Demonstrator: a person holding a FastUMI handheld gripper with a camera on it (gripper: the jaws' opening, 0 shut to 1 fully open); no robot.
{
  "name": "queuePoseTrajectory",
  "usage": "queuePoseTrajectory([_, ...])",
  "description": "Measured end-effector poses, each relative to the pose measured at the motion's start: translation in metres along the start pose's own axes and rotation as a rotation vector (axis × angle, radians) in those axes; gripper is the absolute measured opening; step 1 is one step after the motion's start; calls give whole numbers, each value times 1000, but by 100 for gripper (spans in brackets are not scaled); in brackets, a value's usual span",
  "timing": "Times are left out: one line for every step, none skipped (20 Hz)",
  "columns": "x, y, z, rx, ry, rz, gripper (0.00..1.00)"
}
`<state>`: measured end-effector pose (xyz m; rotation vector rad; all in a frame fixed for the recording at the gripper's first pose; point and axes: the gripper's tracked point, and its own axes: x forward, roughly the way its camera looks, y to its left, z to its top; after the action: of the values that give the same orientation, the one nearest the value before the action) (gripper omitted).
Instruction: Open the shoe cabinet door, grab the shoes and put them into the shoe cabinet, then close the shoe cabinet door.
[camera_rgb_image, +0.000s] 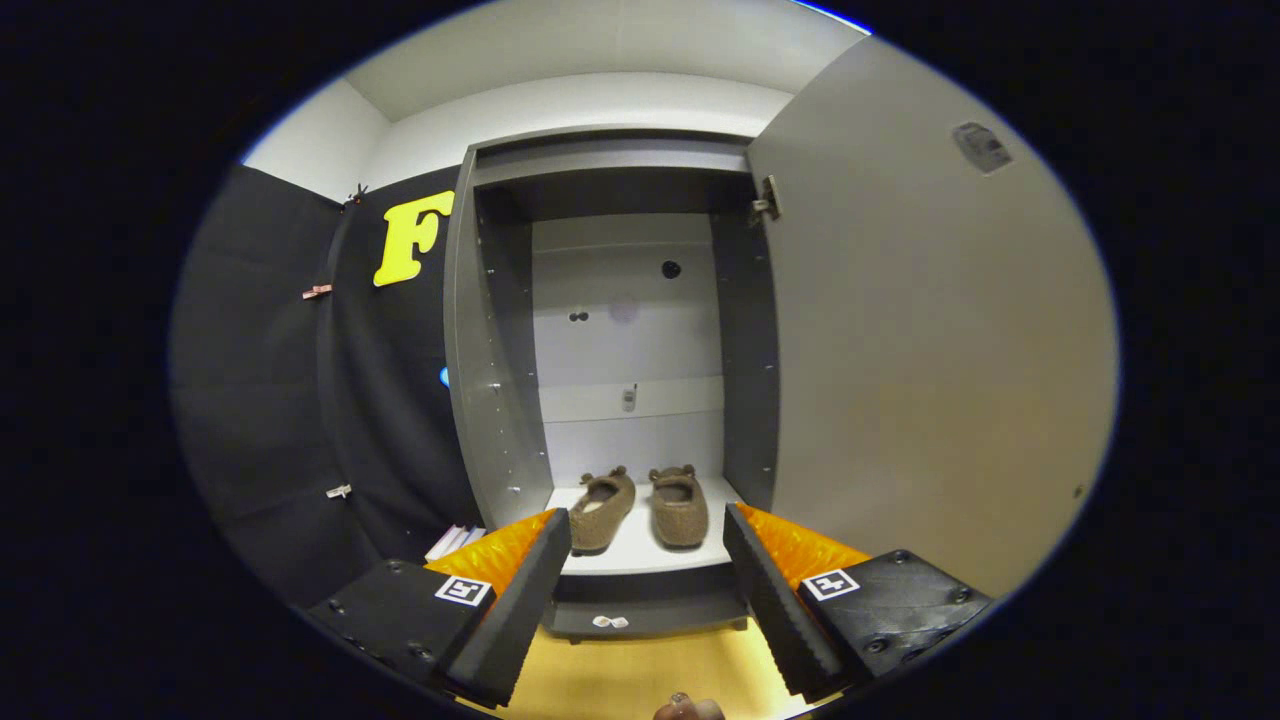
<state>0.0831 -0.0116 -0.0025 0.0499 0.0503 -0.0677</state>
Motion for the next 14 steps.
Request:
queuePoseTrajectory([-14,-7,1,-1,-8,-6,97])
queuePoseTrajectory([-27,-15,2,-9,-11,-13,97])
queuePoseTrajectory([-39,-27,1,-22,-14,-29,97])
queuePoseTrajectory([-54,-38,0,-35,-15,-43,97])
queuePoseTrajectory([-67,-46,1,-39,-17,-48,97])
queuePoseTrajectory([-80,-53,4,-38,-20,-48,97])
queuePoseTrajectory([-92,-62,6,-34,-20,-48,97])
queuePoseTrajectory([-104,-71,7,-27,-18,-45,97])
queuePoseTrajectory([-117,-80,8,-29,-15,-40,97])
queuePoseTrajectory([-129,-93,9,-35,-20,-47,97])
queuePoseTrajectory([-140,-109,15,-42,-35,-59,97])
queuePoseTrajectory([-151,-125,20,-45,-51,-72,97])
queuePoseTrajectory([-160,-139,25,-40,-59,-79,97])
queuePoseTrajectory([-168,-154,27,-41,-67,-91,97])
